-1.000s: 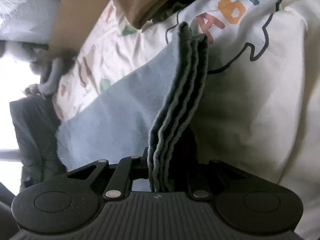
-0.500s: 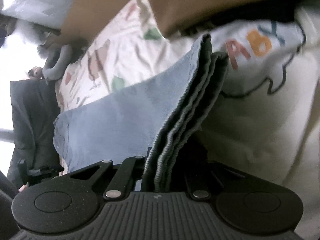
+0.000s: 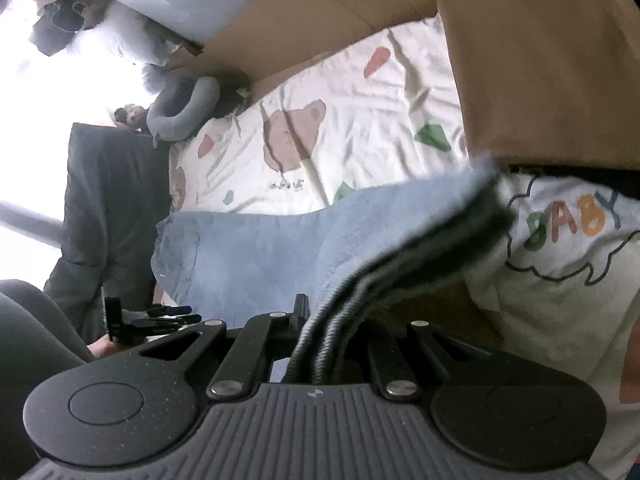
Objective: Fold clothes
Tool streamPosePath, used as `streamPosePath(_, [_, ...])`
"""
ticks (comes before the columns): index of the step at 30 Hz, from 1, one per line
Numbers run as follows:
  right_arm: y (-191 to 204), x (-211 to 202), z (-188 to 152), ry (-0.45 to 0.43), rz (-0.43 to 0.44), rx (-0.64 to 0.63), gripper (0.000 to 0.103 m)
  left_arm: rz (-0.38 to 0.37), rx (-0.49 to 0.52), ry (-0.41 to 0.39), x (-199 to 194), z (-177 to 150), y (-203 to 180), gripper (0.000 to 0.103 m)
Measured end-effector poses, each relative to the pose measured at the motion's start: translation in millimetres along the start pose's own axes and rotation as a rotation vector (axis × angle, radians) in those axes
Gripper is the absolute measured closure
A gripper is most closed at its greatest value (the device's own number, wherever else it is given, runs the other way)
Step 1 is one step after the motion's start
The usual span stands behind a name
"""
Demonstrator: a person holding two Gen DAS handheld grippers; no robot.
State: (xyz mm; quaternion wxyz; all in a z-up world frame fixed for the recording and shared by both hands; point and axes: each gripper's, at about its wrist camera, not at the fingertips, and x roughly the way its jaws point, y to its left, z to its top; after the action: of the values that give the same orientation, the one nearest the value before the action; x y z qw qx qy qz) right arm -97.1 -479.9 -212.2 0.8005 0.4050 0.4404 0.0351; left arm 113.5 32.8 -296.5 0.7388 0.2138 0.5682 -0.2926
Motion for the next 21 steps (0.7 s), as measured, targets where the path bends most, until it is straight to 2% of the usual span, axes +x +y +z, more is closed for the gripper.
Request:
streamPosePath(2, [1,-7,4,-0.01,0.002,0.02,0.098,-0.001,-0.004,-0.004,1,2,0,0.051])
streamPosePath(8, [17,-22,19,-0.008,-0.025,-0.027,0.098,-0.014,-0.012,-0.022,2,2,1,0.051])
streamPosePath(21, [45,-67,58,-0.055,-0.131,-0.081,0.098,-0.077,-0.052,-0.076,13,-1,8,0.051])
